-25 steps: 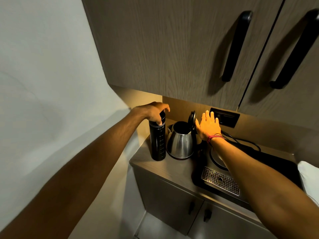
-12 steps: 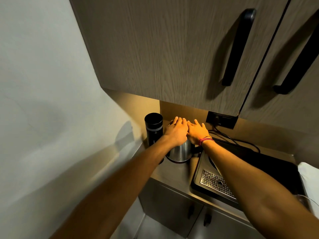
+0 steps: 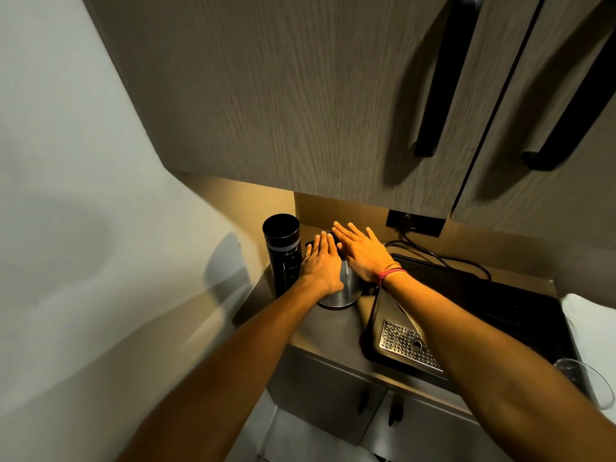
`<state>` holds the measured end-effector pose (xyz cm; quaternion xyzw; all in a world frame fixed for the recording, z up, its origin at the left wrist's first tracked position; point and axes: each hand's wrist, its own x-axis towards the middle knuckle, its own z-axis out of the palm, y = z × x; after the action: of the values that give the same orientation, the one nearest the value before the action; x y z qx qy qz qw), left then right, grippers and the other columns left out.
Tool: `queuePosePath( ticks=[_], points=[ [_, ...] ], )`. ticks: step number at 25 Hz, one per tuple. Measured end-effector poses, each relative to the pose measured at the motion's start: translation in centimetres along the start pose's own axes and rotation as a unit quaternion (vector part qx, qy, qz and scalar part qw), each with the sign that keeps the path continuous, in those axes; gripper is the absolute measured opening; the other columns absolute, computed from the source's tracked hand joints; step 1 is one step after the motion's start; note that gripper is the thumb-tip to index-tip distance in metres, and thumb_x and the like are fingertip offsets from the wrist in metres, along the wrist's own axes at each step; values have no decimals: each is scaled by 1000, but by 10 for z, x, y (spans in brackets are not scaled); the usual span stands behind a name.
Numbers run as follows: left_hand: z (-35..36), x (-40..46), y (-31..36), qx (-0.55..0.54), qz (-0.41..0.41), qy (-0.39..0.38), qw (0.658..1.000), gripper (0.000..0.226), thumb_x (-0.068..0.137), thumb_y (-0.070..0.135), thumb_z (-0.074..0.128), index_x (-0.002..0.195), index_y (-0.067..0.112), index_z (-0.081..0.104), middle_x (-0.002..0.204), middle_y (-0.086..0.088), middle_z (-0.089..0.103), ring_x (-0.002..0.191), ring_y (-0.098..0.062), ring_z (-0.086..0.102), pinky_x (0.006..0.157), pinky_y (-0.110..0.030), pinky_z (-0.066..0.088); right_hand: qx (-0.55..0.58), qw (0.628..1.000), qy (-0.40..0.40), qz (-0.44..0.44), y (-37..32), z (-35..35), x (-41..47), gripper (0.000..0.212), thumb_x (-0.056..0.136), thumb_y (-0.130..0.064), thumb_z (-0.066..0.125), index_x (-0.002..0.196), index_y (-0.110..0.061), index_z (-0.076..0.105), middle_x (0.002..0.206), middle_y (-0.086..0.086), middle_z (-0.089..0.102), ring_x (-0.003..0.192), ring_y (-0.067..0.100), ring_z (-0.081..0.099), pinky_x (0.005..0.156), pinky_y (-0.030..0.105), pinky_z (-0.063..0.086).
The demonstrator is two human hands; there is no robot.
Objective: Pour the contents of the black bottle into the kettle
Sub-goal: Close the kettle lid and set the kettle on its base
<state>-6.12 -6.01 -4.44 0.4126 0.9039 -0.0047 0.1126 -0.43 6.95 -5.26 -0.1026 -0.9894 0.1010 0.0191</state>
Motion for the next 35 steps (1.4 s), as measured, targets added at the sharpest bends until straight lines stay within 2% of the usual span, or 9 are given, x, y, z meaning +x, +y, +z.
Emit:
queuePosePath(
  ticks=[6,9,12,20,25,27,29,31,35],
  points=[
    [-32,20,4,-44,-9,-12,999,134,70,41,86,154,2,-10,160,-28,7,149,-43,7,120,-54,19,71,995,-58,39,30,-13,-16,75,94,-51,47,155,-14,20,151,12,39,133,32,45,109,46,39],
    [-24,25,11,-50,-20,-1,999,128,63,51,88,154,3,11,156,-22,19,143,-43,22,112,-53,33,96,990,-49,87,41,-10,-18,40,94,-27,58,125,-5,47,127,19,55,110,31,57,92,39,45],
    [-15,27,19,-73,-41,53,995,110,59,55,88,140,6,33,144,-17,31,133,-41,32,104,-54,39,120,986,-14,117,37,-9,-21,21,93,-17,56,110,-5,49,115,20,58,98,30,59,84,41,46],
    [-34,27,35,-145,10,123,982,97,59,53,88,131,10,40,139,-17,30,135,-43,28,102,-61,39,90,988,70,100,35,-55,-52,20,92,-14,56,105,-1,49,111,22,58,95,39,58,75,42,41],
    [-63,30,78,-132,82,135,979,90,59,61,85,125,7,55,133,-19,51,131,-41,40,106,-57,38,140,972,54,182,53,-100,-108,39,96,-8,45,59,-11,35,55,9,40,51,18,32,47,20,38],
    [-65,28,99,-119,105,128,979,82,62,64,81,119,10,60,127,-16,58,127,-41,45,103,-61,39,106,960,42,255,75,-103,-123,44,98,2,41,55,-5,39,59,16,40,62,31,39,43,10,40],
    [-64,27,121,-104,134,130,977,75,64,67,78,111,11,64,118,-14,65,120,-39,53,98,-60,43,130,945,66,293,99,-99,-132,25,97,-2,45,77,10,55,83,30,59,86,47,58,73,28,56],
    [-60,25,140,-105,156,132,973,74,62,70,78,106,12,65,113,-11,67,115,-34,57,94,-56,47,123,954,60,268,107,-102,-138,21,96,-7,48,100,10,60,99,29,67,96,45,64,84,50,53],
    [-48,23,175,-110,186,136,967,78,58,67,82,115,17,62,116,-9,64,114,-32,56,89,-48,50,107,958,86,254,126,-100,-164,27,96,-11,52,121,-1,52,121,19,59,111,35,59,92,44,49]
  ],
)
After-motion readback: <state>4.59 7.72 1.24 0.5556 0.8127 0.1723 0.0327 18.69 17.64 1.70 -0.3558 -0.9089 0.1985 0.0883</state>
